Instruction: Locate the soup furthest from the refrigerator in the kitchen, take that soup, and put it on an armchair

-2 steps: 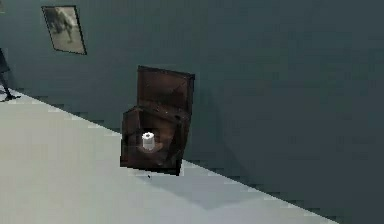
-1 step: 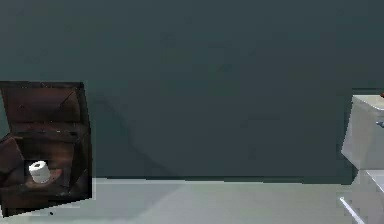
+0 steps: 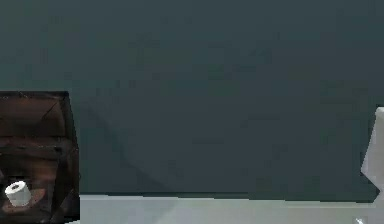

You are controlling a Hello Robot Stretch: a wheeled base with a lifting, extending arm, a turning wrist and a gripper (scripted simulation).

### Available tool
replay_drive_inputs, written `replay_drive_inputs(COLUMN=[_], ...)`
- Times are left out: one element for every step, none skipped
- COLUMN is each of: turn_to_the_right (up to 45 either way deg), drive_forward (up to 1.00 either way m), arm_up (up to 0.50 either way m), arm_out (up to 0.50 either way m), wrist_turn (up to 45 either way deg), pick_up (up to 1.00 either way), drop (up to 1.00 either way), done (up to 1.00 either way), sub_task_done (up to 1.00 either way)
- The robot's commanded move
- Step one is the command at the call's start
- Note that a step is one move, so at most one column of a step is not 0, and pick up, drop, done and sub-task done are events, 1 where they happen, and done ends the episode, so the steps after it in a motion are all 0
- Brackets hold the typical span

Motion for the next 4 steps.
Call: replay_drive_inputs(turn_to_the_right=[-45.0,-27.0,0.0,-3.0], drive_forward=[0.0,0.0,1.0,0.0], arm_up=[0.0,0.0,0.0,0.0], arm_out=[0.0,0.0,0.0,0.0], wrist_turn=[0.0,0.0,0.0,0.0], pick_up=[0.0,0.0,0.0,0.0], drop=[0.0,0.0,0.0,0.0], done=[0.0,0.0,0.0,0.0], sub_task_done=[0.0,0.0,0.0,0.0])
